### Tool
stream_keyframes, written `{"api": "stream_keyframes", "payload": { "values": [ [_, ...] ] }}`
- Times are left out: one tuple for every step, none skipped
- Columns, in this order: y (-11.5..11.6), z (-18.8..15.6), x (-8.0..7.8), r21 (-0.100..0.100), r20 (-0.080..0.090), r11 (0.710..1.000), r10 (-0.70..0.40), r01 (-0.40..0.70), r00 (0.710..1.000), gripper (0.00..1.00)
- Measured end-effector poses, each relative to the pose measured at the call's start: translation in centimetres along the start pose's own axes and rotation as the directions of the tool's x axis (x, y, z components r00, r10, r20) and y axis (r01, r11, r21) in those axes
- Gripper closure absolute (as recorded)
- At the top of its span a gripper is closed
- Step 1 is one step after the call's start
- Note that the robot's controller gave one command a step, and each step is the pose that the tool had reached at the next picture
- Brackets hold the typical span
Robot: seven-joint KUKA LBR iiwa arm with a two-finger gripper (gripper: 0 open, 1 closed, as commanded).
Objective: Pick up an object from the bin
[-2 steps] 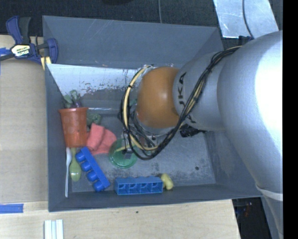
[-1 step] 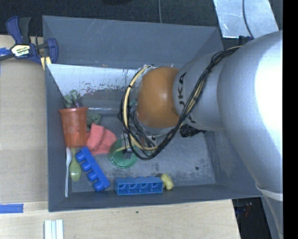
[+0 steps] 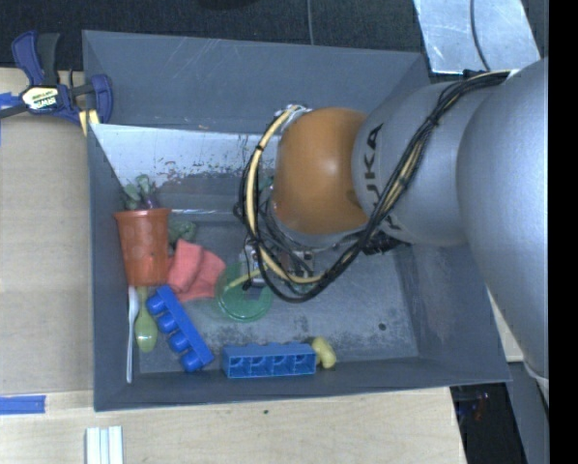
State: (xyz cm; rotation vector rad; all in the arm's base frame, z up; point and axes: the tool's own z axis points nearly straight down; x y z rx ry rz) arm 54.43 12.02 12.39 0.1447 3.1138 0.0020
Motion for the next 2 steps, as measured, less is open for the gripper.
{"api": "stream_keyframes", "payload": {
  "values": [
    [-0.6, -4.3, -1.5, 0.001, 0.004, 1.0, -0.018, 0.018, 1.0, 1.0],
    [-0.4, -9.6, -0.8, 0.002, -0.005, 1.0, 0.003, -0.003, 1.0, 1.0]
  ]
}}
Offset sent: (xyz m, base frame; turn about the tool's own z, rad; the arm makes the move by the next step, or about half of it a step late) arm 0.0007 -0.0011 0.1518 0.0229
